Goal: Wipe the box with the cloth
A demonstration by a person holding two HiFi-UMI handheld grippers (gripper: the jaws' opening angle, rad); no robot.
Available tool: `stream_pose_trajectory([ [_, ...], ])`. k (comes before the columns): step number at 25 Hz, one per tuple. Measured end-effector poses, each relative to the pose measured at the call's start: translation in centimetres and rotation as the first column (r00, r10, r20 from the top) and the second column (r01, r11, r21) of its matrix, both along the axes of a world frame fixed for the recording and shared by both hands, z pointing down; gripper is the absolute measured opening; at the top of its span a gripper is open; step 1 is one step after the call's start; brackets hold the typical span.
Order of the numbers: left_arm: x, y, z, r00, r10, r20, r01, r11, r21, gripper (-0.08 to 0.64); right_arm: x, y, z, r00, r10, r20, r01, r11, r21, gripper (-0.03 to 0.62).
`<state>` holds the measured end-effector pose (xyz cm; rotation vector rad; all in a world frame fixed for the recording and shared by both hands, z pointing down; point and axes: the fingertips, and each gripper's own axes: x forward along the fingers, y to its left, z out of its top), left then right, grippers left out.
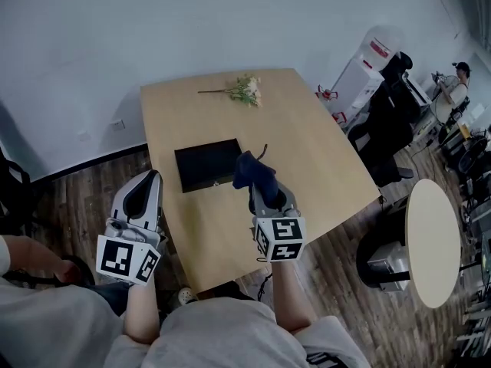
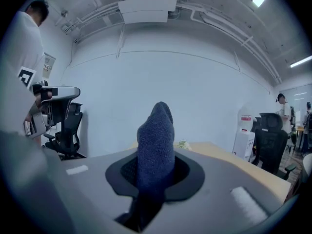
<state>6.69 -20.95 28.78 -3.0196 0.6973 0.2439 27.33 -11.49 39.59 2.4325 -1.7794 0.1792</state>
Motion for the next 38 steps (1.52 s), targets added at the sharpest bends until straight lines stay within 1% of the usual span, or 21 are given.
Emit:
stream_pose_trajectory([
  [8, -0.3, 1.1, -0.5, 0.999, 0.034, 0.002, -0.034, 0.999, 0.025, 0.008, -1.6, 2.3, -3.9, 0.998, 0.025, -0.065, -0.019, 0.996, 0.086, 0.071],
  [15, -0.8, 2.0, -1.3, 0.999, 0.034, -0.002, -0.034, 0.999, 0.041, 0.008, -2.1, 4.6, -6.3, 0.995, 0.055, -0.081, -0.043, 0.988, 0.151, 0.071],
  [20, -1.3, 2.0, -1.5, 0.999, 0.030, -0.024, -0.029, 0.999, 0.036, 0.008, -2.5, 5.6, -7.4, 0.993, 0.076, -0.095, -0.057, 0.980, 0.190, 0.071],
  [24, -1.6, 2.4, -1.4, 0.999, 0.033, -0.027, -0.032, 0.999, 0.036, 0.008, -2.8, 6.3, -7.8, 0.990, 0.095, -0.105, -0.071, 0.974, 0.215, 0.071],
  [29, -2.1, 2.7, -1.4, 0.999, 0.030, -0.030, -0.030, 0.999, 0.032, 0.008, -3.2, 6.6, -8.1, 0.989, 0.106, -0.105, -0.079, 0.970, 0.231, 0.071],
  [38, -2.7, 2.5, -0.8, 0.999, 0.030, -0.029, -0.030, 1.000, 0.009, 0.008, -4.1, 6.1, -8.1, 0.990, 0.098, -0.102, -0.072, 0.970, 0.233, 0.071],
])
